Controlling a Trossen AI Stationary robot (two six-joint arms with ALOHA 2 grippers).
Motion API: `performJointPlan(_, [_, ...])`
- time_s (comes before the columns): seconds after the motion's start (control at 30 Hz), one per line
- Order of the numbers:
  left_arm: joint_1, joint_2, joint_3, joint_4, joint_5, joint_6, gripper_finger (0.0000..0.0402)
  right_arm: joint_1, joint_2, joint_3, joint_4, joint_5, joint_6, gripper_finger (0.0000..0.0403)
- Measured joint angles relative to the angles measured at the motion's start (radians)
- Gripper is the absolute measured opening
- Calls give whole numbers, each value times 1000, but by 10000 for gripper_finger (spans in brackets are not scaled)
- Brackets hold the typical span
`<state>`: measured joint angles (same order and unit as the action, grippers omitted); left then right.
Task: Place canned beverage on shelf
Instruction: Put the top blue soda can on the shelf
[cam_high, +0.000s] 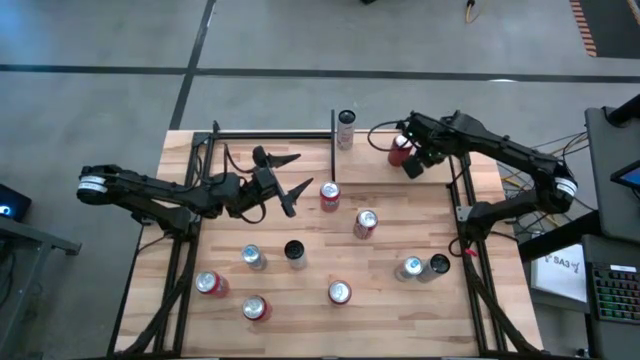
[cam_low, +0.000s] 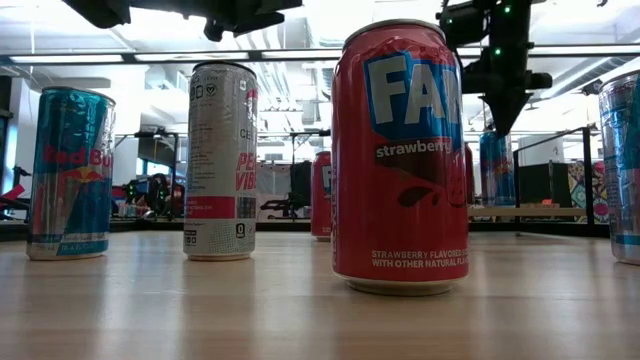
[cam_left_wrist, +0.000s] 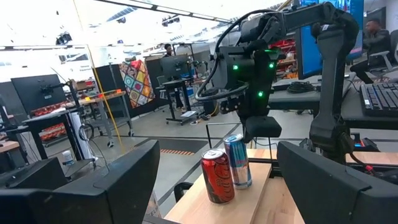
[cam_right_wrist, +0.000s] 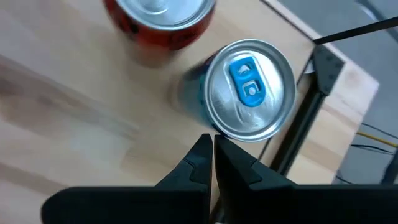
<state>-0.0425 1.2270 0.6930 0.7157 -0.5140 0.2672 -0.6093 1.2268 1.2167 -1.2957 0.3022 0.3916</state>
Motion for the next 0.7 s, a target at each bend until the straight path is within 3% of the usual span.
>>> performJointPlan(0.13, [0, 0, 0, 0, 0, 0, 311, 0, 1, 0, 5, 43, -3, 9])
performJointPlan(0.5, [0, 0, 0, -8, 0, 0, 311, 0, -4, 0, -57, 14, 9, 9])
performJointPlan(0.7, [0, 0, 0, -8, 0, 0, 311, 0, 2, -1, -8, 33, -13, 9])
